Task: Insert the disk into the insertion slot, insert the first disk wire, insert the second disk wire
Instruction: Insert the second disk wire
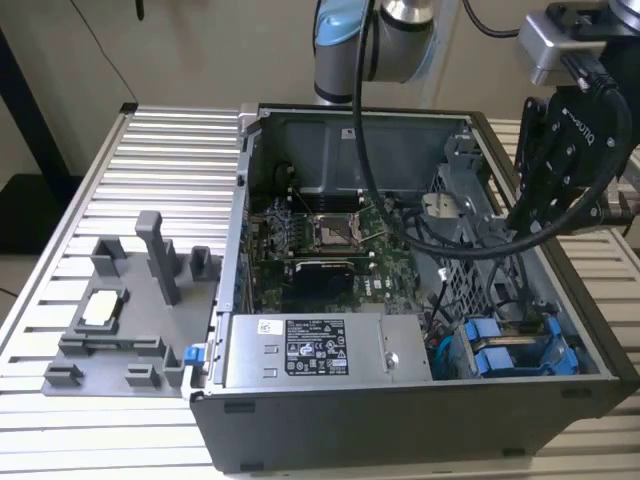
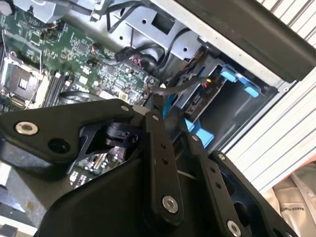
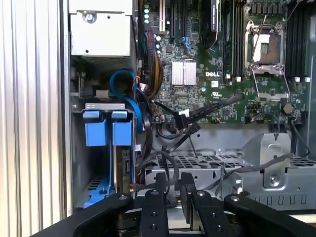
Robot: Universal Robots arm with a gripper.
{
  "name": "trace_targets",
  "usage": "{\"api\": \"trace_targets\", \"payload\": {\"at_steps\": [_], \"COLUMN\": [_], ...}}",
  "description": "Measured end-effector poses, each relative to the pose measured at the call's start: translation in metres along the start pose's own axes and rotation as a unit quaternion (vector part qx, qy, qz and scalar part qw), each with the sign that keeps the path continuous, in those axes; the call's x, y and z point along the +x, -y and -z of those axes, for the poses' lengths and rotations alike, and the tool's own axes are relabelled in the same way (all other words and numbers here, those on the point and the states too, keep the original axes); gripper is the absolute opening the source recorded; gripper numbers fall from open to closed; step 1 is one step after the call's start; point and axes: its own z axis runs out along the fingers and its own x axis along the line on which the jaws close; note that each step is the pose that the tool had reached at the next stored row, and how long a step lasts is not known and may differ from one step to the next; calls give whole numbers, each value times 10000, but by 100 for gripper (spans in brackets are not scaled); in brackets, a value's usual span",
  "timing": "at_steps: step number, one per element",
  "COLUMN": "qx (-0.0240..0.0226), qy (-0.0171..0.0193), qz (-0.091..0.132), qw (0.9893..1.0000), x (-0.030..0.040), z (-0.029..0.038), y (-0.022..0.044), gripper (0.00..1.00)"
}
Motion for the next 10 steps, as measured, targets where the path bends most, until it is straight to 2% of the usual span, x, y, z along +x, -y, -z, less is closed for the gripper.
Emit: {"api": "trace_targets", "payload": {"at_steps": [7,10], "qx": [3,4], "qy": [0,0], "qz": [0,0], "qw": [10000,10000], "x": [-28,-47], "z": [-24,-38], "y": [-271,-367], "gripper": [27,27]}}
